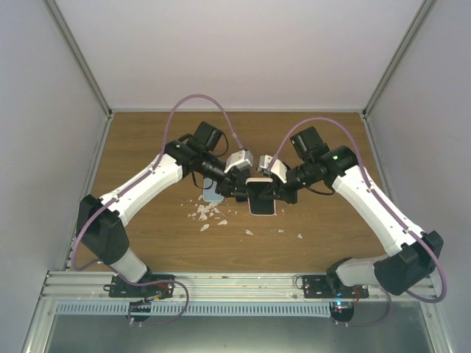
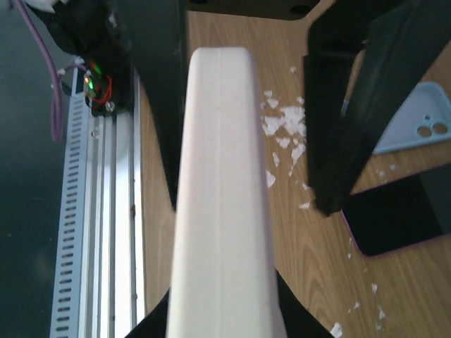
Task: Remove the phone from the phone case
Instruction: Pick up the phone at the center of the board, then remove the phone case from the phone.
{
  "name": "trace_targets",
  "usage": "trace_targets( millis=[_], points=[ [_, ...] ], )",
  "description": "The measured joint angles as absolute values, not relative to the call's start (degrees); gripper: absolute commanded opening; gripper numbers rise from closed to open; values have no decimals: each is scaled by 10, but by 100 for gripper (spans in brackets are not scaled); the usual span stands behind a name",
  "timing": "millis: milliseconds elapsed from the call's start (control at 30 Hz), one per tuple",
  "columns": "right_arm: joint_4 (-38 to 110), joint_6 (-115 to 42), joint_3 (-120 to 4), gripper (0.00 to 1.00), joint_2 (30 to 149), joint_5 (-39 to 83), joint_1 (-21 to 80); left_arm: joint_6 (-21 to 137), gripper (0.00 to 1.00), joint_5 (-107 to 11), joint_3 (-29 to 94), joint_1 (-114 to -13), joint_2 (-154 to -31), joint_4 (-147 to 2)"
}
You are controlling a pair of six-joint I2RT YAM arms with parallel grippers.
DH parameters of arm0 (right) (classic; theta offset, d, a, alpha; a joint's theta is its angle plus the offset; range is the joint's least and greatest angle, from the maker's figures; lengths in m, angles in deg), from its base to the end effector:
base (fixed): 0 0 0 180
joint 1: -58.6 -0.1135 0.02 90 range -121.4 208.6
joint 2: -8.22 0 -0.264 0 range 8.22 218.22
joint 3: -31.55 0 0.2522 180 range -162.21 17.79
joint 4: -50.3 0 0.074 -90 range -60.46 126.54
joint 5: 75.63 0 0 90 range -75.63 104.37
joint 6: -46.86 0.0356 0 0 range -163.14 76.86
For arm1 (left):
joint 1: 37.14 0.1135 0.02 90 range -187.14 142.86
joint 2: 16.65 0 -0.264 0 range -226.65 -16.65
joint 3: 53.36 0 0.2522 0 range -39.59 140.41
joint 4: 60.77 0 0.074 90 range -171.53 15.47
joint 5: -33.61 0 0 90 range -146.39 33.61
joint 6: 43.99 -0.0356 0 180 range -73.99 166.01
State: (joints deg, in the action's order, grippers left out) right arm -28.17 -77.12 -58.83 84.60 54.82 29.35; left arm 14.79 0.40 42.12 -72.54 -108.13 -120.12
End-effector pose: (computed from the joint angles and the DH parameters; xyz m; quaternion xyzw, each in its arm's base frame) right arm 0.2034 0.1404 0.3399 -0.5448 0.7393 0.3283 0.2211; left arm 0.2530 -0.2163 0.3181 0.5795 0.6240 -0.4632 0.2452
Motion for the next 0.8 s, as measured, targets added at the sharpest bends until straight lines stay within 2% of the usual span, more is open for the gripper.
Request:
trace_targets(
  millis=[200,467,800],
  points=[
    [-259,-753,-621,1,861,617,333,218,62,56,383,-652,-1029,-1117],
    [-189,-702,-627,0,866,708,399,319,61,87,304,-606,-929,-976],
    [-93,-585,-616,0,858,853,448,377,59,84,233,-607,-920,-922]
  ],
)
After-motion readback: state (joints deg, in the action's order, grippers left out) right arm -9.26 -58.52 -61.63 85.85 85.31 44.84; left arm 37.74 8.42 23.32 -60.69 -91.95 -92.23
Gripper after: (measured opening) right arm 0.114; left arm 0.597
